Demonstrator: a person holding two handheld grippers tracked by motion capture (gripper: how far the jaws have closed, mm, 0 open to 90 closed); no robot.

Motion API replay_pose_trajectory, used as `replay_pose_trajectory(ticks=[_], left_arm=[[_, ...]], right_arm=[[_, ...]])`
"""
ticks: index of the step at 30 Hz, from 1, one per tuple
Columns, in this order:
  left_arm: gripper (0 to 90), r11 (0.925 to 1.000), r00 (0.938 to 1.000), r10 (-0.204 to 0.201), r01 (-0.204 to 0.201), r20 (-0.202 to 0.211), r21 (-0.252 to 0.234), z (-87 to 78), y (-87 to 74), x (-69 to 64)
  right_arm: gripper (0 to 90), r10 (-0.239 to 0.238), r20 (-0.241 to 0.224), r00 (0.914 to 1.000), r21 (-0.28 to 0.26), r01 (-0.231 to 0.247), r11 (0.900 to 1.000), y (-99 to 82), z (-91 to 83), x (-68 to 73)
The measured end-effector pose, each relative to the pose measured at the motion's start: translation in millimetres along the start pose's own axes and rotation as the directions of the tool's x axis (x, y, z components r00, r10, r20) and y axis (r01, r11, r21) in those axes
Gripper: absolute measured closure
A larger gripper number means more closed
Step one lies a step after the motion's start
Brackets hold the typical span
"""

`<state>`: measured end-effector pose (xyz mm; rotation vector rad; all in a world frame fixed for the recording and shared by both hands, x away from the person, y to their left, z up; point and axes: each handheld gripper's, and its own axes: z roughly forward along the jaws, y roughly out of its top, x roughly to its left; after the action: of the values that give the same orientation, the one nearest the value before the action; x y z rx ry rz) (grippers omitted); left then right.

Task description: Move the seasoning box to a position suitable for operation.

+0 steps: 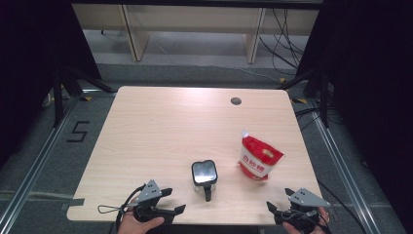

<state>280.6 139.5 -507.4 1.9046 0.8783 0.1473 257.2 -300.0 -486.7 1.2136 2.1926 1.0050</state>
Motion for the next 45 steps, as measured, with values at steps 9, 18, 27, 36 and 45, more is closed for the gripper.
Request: replay_pose_trajectory(ticks=[9,18,27,36,45], left_arm=[[37.5,0.9994,0.9993,0.027,-0.027,0.025,-0.022,1.6,3.2,-7.3],[60.9,0.9934,0.9907,0.102,-0.096,0.091,-0.062,15.9,11.8,-33.4],[88.9,0.9734,0.9652,0.228,-0.223,0.128,-0.054,35.7,28.3,-55.6],[89.4,0.9603,0.9549,0.273,-0.263,0.117,-0.094,42.6,65.1,-60.1],[89.3,0.9569,0.9519,0.287,-0.279,0.109,-0.08,55.6,80.0,-57.9]], right_arm=[[21.5,0.018,-0.013,0.9997,-0.01,-0.018,0.9998,0.7,1.0,-1.3],[22.3,0.035,-0.012,0.9993,-0.001,-0.035,0.9994,1.2,2.7,4.0],[22.3,-0.005,-0.031,0.9995,-0.007,0.005,1.0,1.5,4.5,2.2],[22.6,-0.012,-0.045,0.9989,-0.008,0.012,0.9999,1.6,6.1,3.2],[22.9,-0.01,-0.055,0.9984,-0.012,0.009,0.9999,1.0,7.5,3.9]])
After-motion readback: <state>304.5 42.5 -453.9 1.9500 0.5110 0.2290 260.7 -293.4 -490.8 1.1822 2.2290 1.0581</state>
